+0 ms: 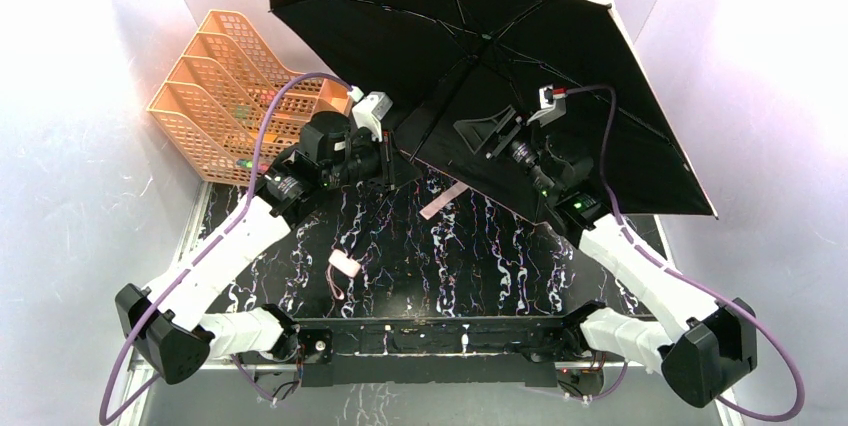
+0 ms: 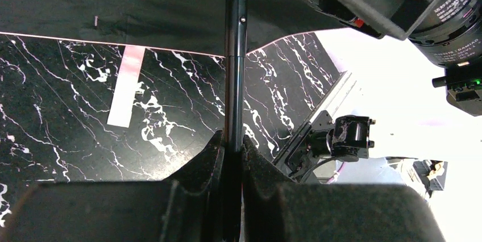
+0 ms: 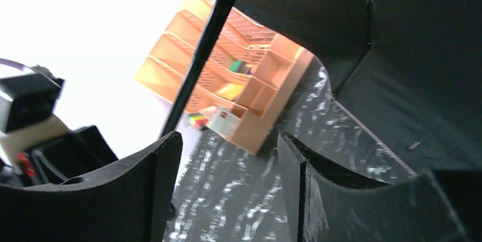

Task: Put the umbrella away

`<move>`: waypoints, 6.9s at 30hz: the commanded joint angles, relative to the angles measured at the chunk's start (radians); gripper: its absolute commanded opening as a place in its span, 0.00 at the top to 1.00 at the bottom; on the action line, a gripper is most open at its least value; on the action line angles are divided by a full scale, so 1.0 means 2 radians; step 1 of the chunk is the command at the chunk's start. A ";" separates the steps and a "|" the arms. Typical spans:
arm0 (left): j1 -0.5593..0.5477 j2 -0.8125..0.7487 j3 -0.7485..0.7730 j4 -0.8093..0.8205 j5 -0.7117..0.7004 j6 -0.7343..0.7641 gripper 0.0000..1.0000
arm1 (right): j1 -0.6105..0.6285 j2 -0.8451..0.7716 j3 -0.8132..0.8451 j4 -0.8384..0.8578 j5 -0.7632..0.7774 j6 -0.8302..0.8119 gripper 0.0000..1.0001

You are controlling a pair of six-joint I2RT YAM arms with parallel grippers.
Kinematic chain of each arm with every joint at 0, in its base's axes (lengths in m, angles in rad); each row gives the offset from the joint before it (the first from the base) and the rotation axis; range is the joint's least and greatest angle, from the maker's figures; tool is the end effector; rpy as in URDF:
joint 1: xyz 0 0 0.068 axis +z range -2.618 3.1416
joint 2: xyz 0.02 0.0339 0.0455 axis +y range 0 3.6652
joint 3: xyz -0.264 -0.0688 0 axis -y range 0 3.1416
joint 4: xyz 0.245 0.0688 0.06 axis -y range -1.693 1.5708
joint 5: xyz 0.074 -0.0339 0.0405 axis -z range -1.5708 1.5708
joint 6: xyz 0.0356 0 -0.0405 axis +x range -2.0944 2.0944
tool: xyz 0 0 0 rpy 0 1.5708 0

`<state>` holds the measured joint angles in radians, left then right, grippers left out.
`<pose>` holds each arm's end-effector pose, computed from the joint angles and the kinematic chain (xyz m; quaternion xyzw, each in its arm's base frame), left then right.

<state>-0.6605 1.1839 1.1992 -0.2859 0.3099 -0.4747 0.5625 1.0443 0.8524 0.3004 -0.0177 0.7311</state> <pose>0.2053 -0.1733 0.3929 0.1660 0.7744 -0.4251 0.4382 0.2097 0.1329 0.3658 0.0497 0.6659 0.4533 0.5905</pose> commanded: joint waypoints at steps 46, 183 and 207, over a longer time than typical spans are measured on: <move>-0.001 -0.036 -0.011 0.069 0.052 -0.034 0.31 | -0.001 0.108 0.019 0.329 -0.168 0.204 1.00; -0.137 -0.001 -0.027 0.172 -0.206 -0.020 0.41 | 0.009 0.043 -0.055 0.362 -0.110 0.244 1.00; -0.136 0.052 0.011 0.127 -0.195 -0.024 1.00 | 0.008 -0.023 -0.089 0.279 0.006 0.103 0.40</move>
<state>-0.9379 1.2701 1.1519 -0.0010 -0.0654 -0.5415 0.5827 1.0039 0.6502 0.8051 -0.0643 1.0828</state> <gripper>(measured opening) 0.095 0.576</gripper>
